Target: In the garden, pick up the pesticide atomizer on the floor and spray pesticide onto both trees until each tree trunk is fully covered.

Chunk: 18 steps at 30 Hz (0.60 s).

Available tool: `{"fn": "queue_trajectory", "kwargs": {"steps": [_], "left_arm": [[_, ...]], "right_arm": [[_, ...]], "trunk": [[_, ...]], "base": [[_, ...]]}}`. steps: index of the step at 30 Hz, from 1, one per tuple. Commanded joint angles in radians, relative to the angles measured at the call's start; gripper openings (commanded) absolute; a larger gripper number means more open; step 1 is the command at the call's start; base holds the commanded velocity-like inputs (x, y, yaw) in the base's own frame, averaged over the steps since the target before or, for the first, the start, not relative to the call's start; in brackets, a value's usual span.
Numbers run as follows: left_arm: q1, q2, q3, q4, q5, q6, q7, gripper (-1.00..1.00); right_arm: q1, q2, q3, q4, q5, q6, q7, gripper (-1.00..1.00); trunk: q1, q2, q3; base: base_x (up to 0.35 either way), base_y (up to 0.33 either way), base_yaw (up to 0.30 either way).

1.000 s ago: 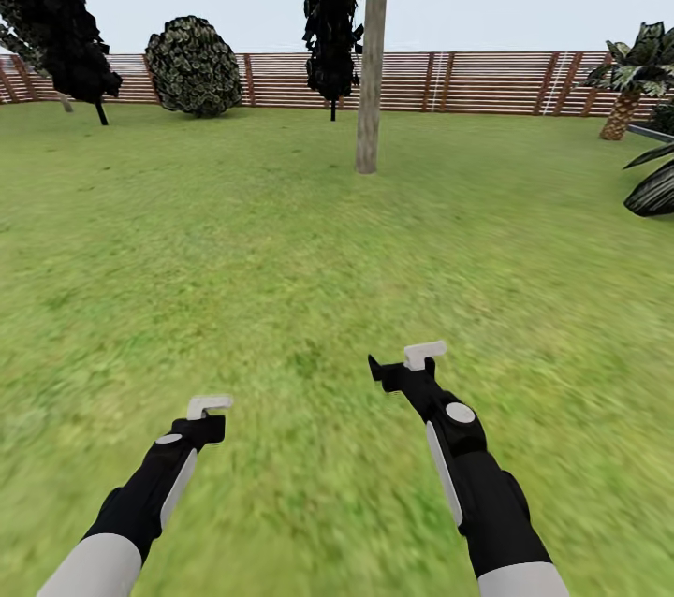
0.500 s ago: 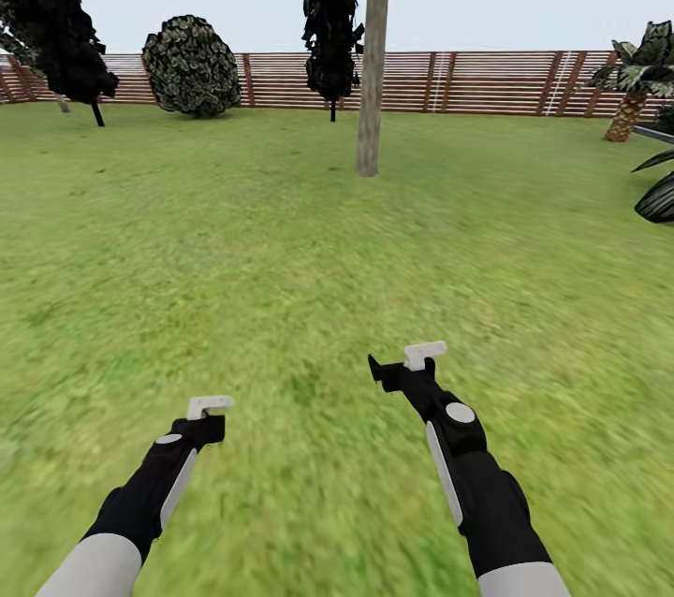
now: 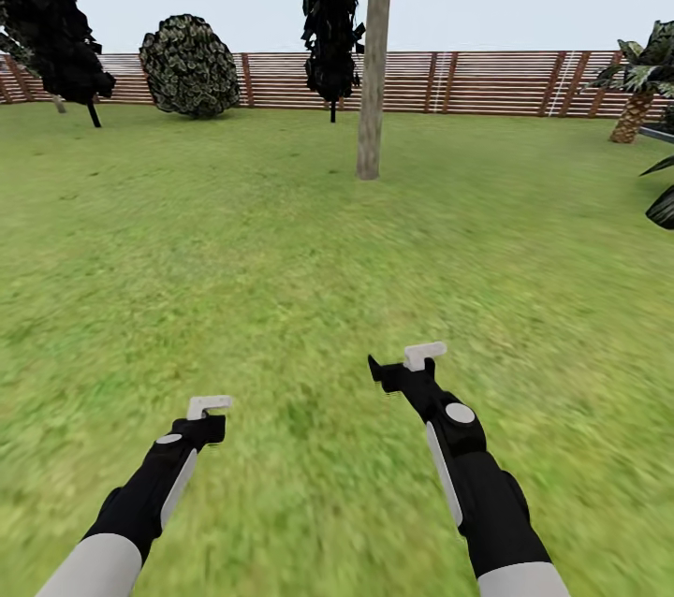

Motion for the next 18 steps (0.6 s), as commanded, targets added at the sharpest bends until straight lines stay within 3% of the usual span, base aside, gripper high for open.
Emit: {"fn": "queue_trajectory", "kwargs": {"steps": [1, 18], "left_arm": [[0.000, 0.000, 0.000, -0.002, 0.001, 0.006, 0.002, -1.00], [0.000, -0.001, 0.000, -0.002, 0.001, 0.006, 0.002, -1.00]], "right_arm": [[0.000, 0.001, -0.001, -0.001, 0.011, 0.005, 0.006, 1.00], [0.000, 0.001, -0.001, -0.003, 0.011, 0.005, 0.006, 1.00]], "trunk": [[0.000, 0.000, -0.001], [0.000, 0.000, -0.001]], "base": [[0.338, 0.000, 0.000], [0.338, 0.000, 0.000]]}}
